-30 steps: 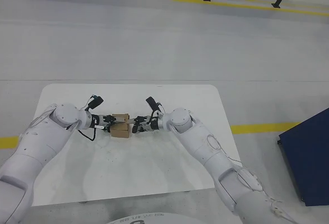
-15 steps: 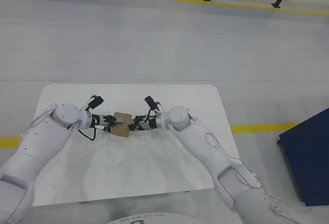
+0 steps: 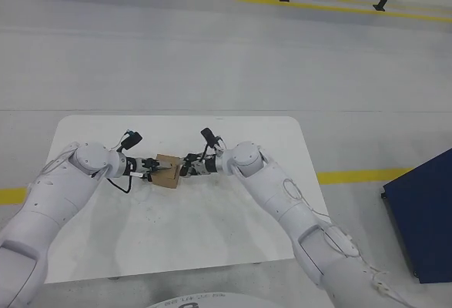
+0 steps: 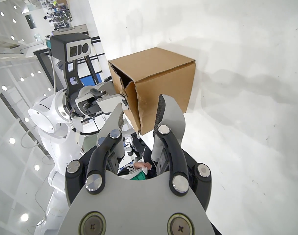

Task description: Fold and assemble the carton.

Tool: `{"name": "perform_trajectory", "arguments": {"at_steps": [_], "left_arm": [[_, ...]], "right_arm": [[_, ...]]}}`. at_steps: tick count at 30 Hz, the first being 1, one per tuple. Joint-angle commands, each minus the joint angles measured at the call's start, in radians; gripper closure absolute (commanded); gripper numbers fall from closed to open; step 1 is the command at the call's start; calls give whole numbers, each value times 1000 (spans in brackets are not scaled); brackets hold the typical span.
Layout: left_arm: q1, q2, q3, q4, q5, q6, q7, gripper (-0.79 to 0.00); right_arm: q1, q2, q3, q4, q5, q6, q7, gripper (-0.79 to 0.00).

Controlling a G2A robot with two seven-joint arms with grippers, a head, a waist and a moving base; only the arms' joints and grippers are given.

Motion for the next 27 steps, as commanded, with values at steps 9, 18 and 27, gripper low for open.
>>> {"name": "perform_trajectory", "arguments": {"at_steps": [9, 18, 27], "left_arm": [[3, -1, -8, 5, 4, -3, -1, -631], [4, -3, -11, 6, 10, -3, -2, -634], [6, -4, -16, 10, 11, -5, -3, -640]], "right_arm": [[49, -25, -34, 85, 27, 40, -32, -277], [66, -38, -53, 117, 25, 40, -42, -179], [56, -37, -45, 105, 24, 13, -44, -302]]}}
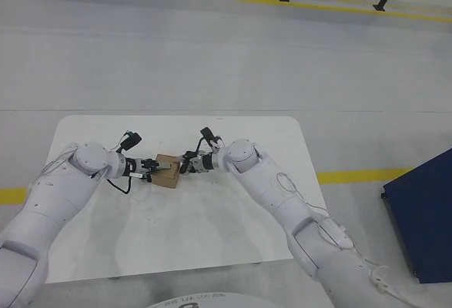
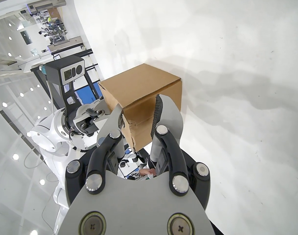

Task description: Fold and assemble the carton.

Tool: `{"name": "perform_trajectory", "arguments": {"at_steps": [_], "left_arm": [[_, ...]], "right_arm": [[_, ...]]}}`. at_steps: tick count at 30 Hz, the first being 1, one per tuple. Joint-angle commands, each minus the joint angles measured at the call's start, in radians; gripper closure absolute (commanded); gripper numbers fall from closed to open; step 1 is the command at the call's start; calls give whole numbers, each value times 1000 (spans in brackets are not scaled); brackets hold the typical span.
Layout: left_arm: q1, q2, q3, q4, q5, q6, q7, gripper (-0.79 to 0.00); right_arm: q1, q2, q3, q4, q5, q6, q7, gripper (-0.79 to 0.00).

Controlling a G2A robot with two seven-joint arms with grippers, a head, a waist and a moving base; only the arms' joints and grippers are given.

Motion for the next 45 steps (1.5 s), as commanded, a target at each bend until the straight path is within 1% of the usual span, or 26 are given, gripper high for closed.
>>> {"name": "perform_trajectory", "arguments": {"at_steps": [1, 4, 9, 17, 19, 21, 22, 24, 26, 27, 28, 32, 35, 38, 42, 43, 44, 45], "left_arm": [[0, 0, -1, 1, 1, 0, 0, -637], [1, -1, -2, 1, 2, -1, -1, -643], [1, -2, -4, 3, 4, -4, -3, -640], [1, -4, -6, 6, 7, -3, -5, -640], [1, -4, -7, 7, 8, -2, -4, -646], [1, -5, -7, 8, 9, -2, -4, -653], [1, -5, -8, 8, 8, -4, -4, -659], [2, -4, -12, 4, 4, -13, -5, -680], [5, -1, -21, -6, -4, -31, -9, -736], [7, 2, -27, -13, -7, -40, -14, -785], [10, 6, -34, -22, -10, -48, -19, -785], [31, 30, -73, -79, -1, -65, -27, -785], [62, 60, -128, -138, 2, -69, -35, -785], [110, 100, -207, -213, 9, -67, -44, -785], [204, 159, -348, -339, 16, -55, -58, -785], [233, 173, -387, -373, 14, -53, -63, -785], [264, 187, -427, -408, 10, -52, -69, -785], [295, 199, -467, -443, 5, -50, -76, -785]], "right_arm": [[-7, 3, 7, -8, 0, -15, 2, -308], [-20, 9, 17, -24, -4, -29, 8, -305], [-43, 17, 27, -57, -21, -25, 11, -274], [-45, 18, 19, -70, -46, 18, 12, -219], [-44, 17, 17, -70, -48, 22, 12, -215], [-46, 17, 18, -74, -48, 13, 11, -234], [-48, 18, 20, -78, -47, 5, 10, -237], [-56, 22, 29, -88, -44, -14, 12, -271], [-67, 26, 38, -101, -43, -30, 13, -283], [-73, 28, 43, -109, -44, -35, 13, -280], [-78, 30, 47, -116, -45, -37, 14, -277], [-96, 38, 61, -147, -52, -36, 13, -271], [-114, 44, 73, -173, -57, -37, 11, -271], [-137, 53, 90, -205, -66, -37, 9, -268], [-182, 71, 129, -278, -88, -35, 1, -246], [-196, 77, 140, -306, -97, -29, -5, -203], [-211, 82, 152, -338, -107, -18, -12, -123], [-228, 87, 162, -376, -119, -5, -19, 0]]}}
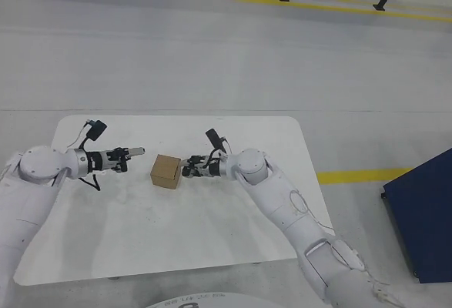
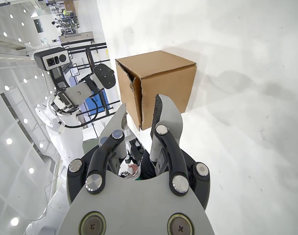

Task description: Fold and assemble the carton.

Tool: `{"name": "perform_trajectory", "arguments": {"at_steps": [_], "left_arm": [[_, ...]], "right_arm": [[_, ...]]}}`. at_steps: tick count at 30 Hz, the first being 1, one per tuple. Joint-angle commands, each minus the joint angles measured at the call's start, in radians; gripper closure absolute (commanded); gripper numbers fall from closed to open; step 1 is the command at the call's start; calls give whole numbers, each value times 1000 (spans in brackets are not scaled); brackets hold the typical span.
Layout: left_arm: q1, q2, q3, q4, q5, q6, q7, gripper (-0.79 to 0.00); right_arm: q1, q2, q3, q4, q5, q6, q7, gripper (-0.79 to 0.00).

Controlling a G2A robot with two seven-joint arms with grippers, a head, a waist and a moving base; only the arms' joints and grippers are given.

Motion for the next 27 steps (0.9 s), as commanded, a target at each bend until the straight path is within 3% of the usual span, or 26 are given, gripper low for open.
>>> {"name": "perform_trajectory", "arguments": {"at_steps": [1, 5, 11, 15, 27], "left_arm": [[71, 26, -88, -76, -10, 2, -16, -785], [173, 59, -202, -178, -34, 9, -58, -785], [184, 63, -212, -187, -39, 10, -69, -785], [184, 63, -212, -187, -39, 10, -69, -785], [184, 63, -212, -187, -39, 10, -69, -785]], "right_arm": [[-35, 11, 22, -82, -25, 30, -15, 0], [-93, 27, 42, -254, -91, 129, -35, 0], [-72, 22, -40, -385, -195, 320, -51, 0], [14, -5, -123, -326, -195, 424, -77, 0], [205, -96, -294, -44, -118, 560, -152, 0]]}}
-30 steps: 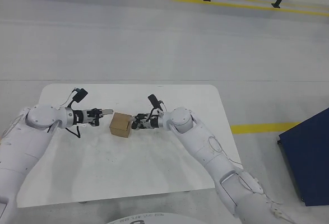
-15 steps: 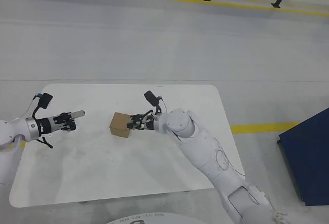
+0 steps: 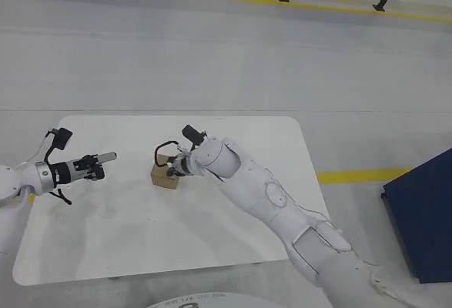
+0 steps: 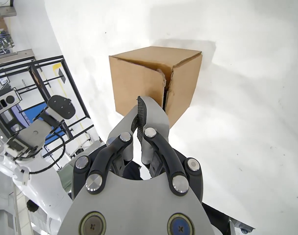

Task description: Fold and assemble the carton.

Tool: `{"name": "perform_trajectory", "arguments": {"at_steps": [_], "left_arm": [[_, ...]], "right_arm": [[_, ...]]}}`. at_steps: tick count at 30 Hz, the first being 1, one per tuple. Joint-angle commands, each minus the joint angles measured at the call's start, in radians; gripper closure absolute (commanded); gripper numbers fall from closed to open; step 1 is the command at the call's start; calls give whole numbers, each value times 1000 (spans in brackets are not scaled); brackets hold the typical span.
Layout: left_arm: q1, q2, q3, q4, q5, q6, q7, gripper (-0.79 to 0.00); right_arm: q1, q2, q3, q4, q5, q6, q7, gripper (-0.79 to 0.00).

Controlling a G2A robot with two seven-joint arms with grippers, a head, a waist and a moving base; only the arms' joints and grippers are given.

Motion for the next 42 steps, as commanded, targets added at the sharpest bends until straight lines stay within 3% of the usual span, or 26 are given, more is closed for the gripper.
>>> {"name": "perform_trajectory", "arguments": {"at_steps": [1, 15, 23, 27, 33, 42], "left_arm": [[0, 0, 0, 0, 0, 0, 0, -785], [0, 0, 0, 0, 0, 0, 0, -785], [0, 0, 0, 0, 0, 0, 0, -785], [0, 0, 0, 0, 0, 0, 0, -785], [0, 0, 0, 0, 0, 0, 0, -785], [0, 0, 0, 0, 0, 0, 0, -785]], "right_arm": [[18, -10, -18, 27, 6, 9, -1, 0], [7, -14, 20, 17, 37, -74, -27, 0], [62, -42, -37, 108, 37, -37, -1, 0], [65, -49, -23, 132, 69, -99, -14, 0], [-18, -10, 77, 78, 79, -245, -7, 0], [-147, 51, 234, 15, 71, -264, 38, 0]]}}
